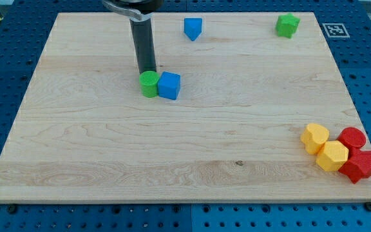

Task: Move your arm to the blue triangle

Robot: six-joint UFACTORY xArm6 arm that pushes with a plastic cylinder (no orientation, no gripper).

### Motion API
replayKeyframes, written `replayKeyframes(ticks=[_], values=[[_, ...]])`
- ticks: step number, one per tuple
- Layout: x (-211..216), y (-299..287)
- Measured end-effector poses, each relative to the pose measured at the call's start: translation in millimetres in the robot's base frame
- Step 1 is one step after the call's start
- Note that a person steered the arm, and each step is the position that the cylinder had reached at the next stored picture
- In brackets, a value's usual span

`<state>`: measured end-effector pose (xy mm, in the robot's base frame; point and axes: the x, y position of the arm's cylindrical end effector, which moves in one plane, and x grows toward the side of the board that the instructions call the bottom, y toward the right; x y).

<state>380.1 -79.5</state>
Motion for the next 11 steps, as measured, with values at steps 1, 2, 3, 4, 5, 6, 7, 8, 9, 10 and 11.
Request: replayKeyframes(ticks=[1,2,3,4,5,6,7,8,9,10,11], values=[[-11,-13],[-21,-14],[-21,-14],[-44,-41],[-101,-75],[-156,-62],[-181,0],[-183,90],[-139,134],[-89,111],[-106,103]])
